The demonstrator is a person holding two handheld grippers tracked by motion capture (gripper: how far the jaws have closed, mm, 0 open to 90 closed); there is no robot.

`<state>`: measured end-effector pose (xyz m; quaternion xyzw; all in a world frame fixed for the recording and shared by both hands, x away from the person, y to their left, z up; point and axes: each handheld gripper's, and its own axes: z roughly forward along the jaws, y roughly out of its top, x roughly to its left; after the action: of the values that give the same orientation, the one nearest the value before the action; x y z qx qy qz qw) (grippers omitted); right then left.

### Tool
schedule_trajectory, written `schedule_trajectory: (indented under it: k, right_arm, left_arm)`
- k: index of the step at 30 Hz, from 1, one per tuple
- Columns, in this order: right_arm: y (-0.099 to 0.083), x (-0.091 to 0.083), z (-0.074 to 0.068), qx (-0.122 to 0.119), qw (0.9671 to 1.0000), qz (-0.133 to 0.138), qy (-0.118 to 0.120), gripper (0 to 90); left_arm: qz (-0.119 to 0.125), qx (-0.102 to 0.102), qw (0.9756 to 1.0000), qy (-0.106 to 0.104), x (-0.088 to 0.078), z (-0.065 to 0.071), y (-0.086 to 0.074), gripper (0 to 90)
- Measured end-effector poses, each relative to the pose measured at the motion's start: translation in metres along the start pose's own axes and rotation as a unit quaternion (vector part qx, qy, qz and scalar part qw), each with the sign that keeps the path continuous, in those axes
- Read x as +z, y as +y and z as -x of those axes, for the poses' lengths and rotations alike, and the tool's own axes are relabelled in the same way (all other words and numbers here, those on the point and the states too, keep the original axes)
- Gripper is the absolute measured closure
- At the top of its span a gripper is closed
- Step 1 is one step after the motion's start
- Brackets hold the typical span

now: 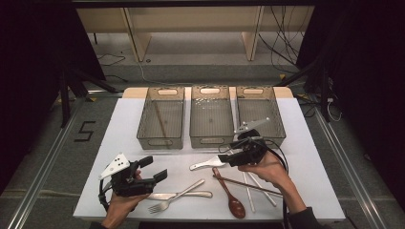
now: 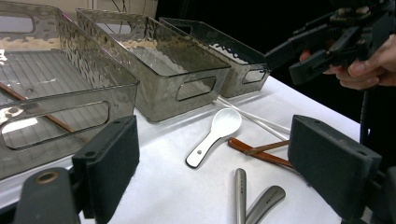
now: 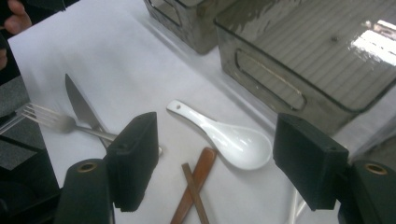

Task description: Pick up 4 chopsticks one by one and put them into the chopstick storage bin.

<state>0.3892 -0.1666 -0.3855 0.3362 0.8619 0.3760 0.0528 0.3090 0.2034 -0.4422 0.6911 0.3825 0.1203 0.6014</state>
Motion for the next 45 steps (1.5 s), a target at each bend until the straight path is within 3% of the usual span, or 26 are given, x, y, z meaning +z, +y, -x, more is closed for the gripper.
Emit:
schedule_trajectory:
  k: [12,21,28,35,40,45]
  right_arm:
    - [-0.029,-0.004,0.003,-0.008,0.9986,-0.051,-0.015,31.5]
    - [-0.045,0.006,0.001,-0.027,0.9921,-0.118,-0.030,35.9]
    - [-0.056,0.011,0.001,-0.033,0.9871,-0.152,-0.035,47.2]
    - [-0.063,0.022,-0.005,-0.059,0.9827,-0.174,-0.024,57.7]
    - [-0.066,0.028,-0.006,-0.074,0.9779,-0.192,-0.036,63.7]
    - [-0.068,0.032,-0.007,-0.080,0.9760,-0.199,-0.038,68.7]
  left_arm:
    - [0.000,0.001,1.0000,-0.001,0.000,0.001,0.000,16.3]
    - [0.001,0.002,1.0000,-0.002,-0.001,0.001,0.001,16.3]
    - [-0.001,0.004,1.0000,-0.002,0.000,0.001,0.001,16.3]
    - [-0.001,0.004,1.0000,-0.002,0.000,0.001,0.001,16.2]
    - [-0.001,0.004,1.0000,-0.002,-0.001,0.001,0.001,16.2]
    - [-0.001,0.004,1.0000,-0.002,0.000,0.001,0.001,16.2]
